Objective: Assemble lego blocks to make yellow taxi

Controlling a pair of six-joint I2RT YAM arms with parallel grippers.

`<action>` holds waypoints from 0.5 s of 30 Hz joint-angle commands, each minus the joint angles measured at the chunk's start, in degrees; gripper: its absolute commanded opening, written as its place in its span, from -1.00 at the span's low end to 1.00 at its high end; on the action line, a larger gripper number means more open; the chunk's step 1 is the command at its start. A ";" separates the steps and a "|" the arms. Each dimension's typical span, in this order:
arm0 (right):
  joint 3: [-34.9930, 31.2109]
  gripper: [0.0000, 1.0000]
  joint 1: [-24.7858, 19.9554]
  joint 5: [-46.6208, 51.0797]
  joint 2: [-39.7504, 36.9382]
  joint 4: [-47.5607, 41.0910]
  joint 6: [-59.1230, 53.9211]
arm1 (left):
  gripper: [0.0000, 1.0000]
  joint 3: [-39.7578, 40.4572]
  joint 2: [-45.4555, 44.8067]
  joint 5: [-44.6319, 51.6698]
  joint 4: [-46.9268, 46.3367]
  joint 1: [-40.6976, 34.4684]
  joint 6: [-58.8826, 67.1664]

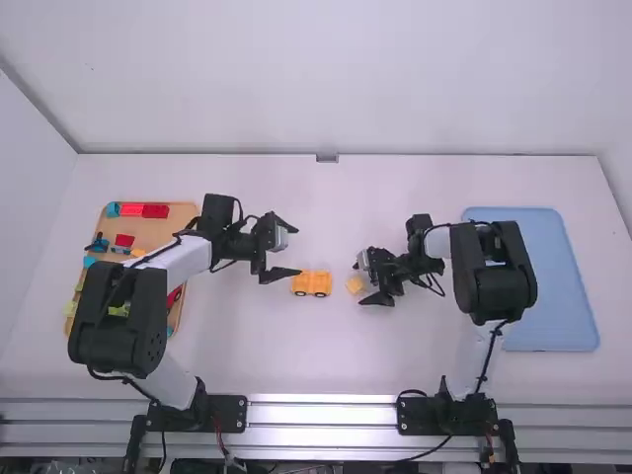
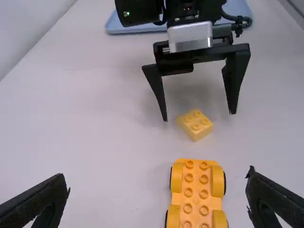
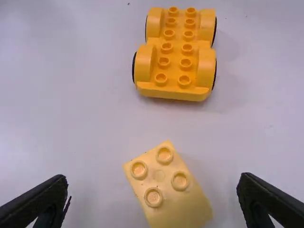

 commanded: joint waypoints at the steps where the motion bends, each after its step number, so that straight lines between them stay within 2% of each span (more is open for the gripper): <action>1: 0.94 0.85 0.76 -0.13 1.57 1.05 2.38 | 0.98 -0.33 0.37 3.96 -0.79 -0.57 0.90; 6: 1.03 0.70 1.33 1.75 1.86 1.49 1.99 | 0.98 -0.33 0.37 4.57 -1.51 -0.57 2.16; 8: 0.83 0.69 1.36 1.68 1.86 1.62 1.84 | 0.98 -0.33 0.37 4.59 -1.70 -0.46 2.19; 12: -0.37 0.38 1.51 2.91 1.86 4.33 3.67 | 0.98 -0.33 0.37 4.59 -1.77 -0.35 2.19; 15: -1.27 0.26 1.44 2.78 1.86 5.57 4.92 | 0.98 -0.33 0.37 4.57 -1.86 -0.44 2.19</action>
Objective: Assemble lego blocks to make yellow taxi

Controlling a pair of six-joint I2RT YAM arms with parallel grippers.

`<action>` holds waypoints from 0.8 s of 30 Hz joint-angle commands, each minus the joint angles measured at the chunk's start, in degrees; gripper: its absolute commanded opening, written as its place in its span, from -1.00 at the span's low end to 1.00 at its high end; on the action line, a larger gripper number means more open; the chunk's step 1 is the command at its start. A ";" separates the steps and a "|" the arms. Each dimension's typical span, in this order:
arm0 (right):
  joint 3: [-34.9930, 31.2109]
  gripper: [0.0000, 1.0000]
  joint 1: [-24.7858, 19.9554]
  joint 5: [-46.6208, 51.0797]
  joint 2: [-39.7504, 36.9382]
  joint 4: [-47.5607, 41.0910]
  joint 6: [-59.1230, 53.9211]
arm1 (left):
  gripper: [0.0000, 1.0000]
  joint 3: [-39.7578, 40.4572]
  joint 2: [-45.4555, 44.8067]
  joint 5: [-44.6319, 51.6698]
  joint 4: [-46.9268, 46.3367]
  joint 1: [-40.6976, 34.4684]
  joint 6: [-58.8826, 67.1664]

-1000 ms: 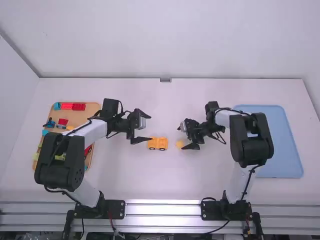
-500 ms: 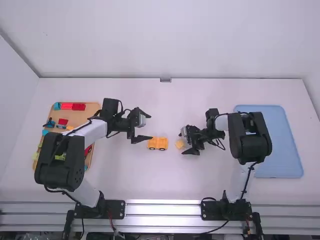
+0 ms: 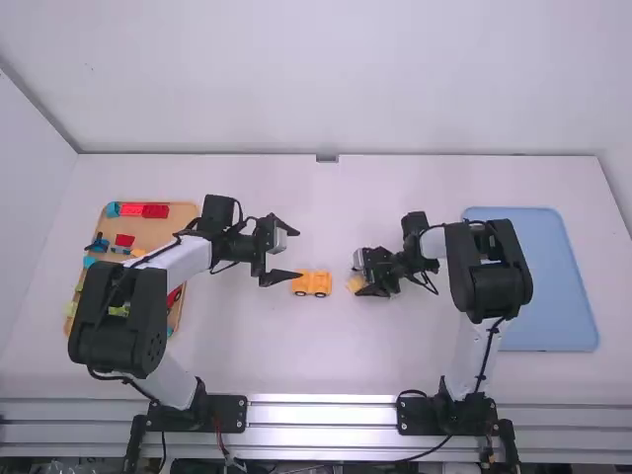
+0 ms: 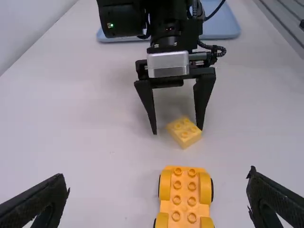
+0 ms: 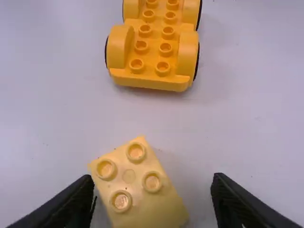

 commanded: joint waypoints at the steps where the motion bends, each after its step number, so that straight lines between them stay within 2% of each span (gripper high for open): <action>1: -1.22 0.11 -0.13 -0.13 0.98 0.13 1.40 | 0.98 -0.33 0.39 2.34 -0.42 -0.37 0.92; 3: -1.55 0.01 -0.24 -0.07 0.98 0.48 1.40 | 0.98 -0.33 0.39 2.16 -0.44 -0.63 0.90; 7: -1.95 -0.03 -0.26 0.35 0.98 0.50 1.22 | 0.98 -0.33 0.39 2.12 -0.48 -0.61 0.90; 10: -2.32 -0.25 -0.07 0.39 0.98 0.70 1.22 | 0.98 -0.33 0.39 2.10 -0.46 -0.87 0.92; 15: -2.36 -0.29 -0.55 0.35 0.98 0.35 1.22 | 0.98 -0.39 0.39 2.08 -0.66 -0.87 0.92; 17: -2.34 -0.37 -0.52 0.17 0.98 0.33 1.25 | 0.98 -0.72 0.39 2.08 -0.37 -0.90 0.94; 24: -1.38 -0.63 -0.52 -4.72 0.24 -1.44 1.44 | 0.98 -5.53 2.32 -0.92 6.01 -0.90 0.92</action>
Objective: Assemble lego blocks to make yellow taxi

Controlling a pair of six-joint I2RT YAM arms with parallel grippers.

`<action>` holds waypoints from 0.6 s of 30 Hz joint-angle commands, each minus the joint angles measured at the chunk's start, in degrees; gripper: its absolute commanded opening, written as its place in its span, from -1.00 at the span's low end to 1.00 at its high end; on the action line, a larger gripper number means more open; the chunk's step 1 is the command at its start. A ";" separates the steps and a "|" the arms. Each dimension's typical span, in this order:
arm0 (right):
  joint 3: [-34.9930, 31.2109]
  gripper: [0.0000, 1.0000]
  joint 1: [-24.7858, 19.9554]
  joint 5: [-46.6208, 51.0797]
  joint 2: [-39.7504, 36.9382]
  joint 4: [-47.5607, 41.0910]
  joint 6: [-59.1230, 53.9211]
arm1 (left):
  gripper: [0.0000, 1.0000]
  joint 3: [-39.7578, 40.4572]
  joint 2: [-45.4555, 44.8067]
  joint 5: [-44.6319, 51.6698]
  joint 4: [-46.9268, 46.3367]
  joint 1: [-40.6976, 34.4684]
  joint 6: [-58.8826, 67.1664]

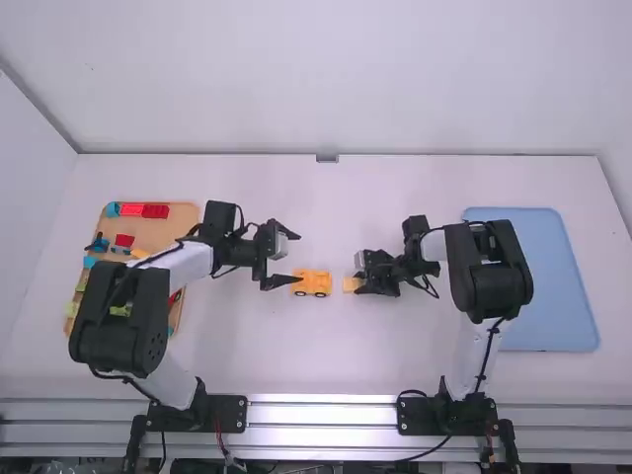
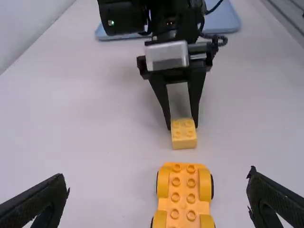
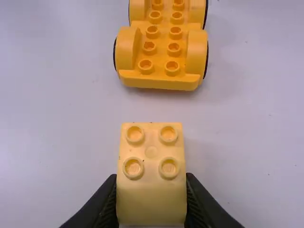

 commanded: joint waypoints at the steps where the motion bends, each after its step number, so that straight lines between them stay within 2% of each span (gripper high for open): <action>1: 0.85 -0.63 -0.22 -3.17 -0.42 -2.99 0.11 | 0.98 -2.23 2.19 0.26 0.98 -0.48 1.05; 5: 5.05 -0.63 -0.20 -4.22 -2.23 -11.08 0.13 | 0.98 -3.54 4.33 1.36 1.55 -0.92 5.53; 10: 11.78 -0.53 1.33 -3.67 -3.06 -21.57 -0.09 | 0.98 -3.21 9.20 -0.70 5.14 -2.54 4.24; 18: 14.47 -0.53 5.38 -3.41 -3.43 -22.53 -0.04 | 0.86 0.09 16.92 -2.49 7.32 -4.28 3.02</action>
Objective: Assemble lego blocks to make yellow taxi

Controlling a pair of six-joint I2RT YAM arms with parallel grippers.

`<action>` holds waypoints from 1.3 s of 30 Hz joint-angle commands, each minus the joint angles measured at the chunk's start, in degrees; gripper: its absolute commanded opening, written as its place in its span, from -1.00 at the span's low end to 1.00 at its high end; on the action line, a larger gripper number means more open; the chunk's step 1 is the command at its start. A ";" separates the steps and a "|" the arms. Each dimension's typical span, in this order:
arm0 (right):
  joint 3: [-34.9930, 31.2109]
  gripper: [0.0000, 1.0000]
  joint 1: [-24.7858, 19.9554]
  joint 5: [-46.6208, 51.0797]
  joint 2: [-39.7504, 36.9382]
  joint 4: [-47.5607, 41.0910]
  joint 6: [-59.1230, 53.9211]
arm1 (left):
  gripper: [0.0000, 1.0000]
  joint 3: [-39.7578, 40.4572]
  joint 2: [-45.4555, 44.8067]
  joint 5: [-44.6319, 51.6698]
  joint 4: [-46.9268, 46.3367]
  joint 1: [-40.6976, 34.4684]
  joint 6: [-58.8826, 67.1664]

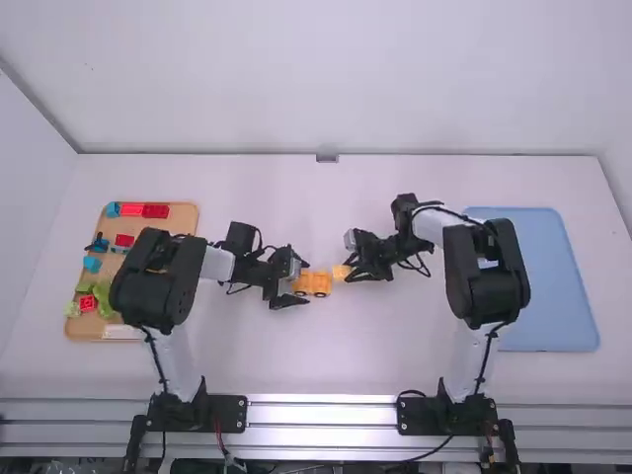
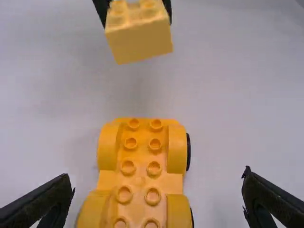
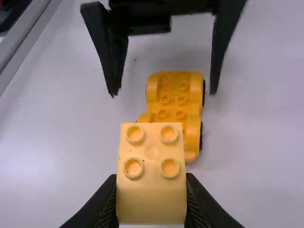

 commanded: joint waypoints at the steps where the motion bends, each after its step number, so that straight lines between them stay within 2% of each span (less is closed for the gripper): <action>1: 0.96 -0.53 1.51 -0.55 -1.49 -0.26 0.66 | 0.85 2.03 2.03 0.92 -0.20 -0.26 0.17; 3: 1.51 -0.53 2.19 0.50 -1.49 -0.22 2.25 | 0.83 2.27 2.67 2.29 -0.09 -0.31 0.20; 7: 2.08 -0.54 3.34 1.68 -1.49 0.39 3.65 | 0.67 1.88 2.69 0.26 0.94 -0.35 0.20; 20: 2.03 -0.58 3.21 1.77 -1.90 4.02 9.42 | 0.55 0.92 4.26 -3.89 3.65 -3.76 0.00; 28: 1.73 -0.60 3.34 2.54 -6.40 3.56 9.40 | 0.51 0.92 4.52 -5.18 3.43 -3.43 -0.02; 32: -1.44 -0.60 5.05 4.92 -10.32 7.06 9.99 | 0.44 0.92 5.49 -5.20 4.94 -3.80 -1.38; 39: -11.82 -0.67 8.00 12.33 -16.92 23.43 24.41 | 0.26 0.92 6.05 -5.16 8.13 -3.67 -4.96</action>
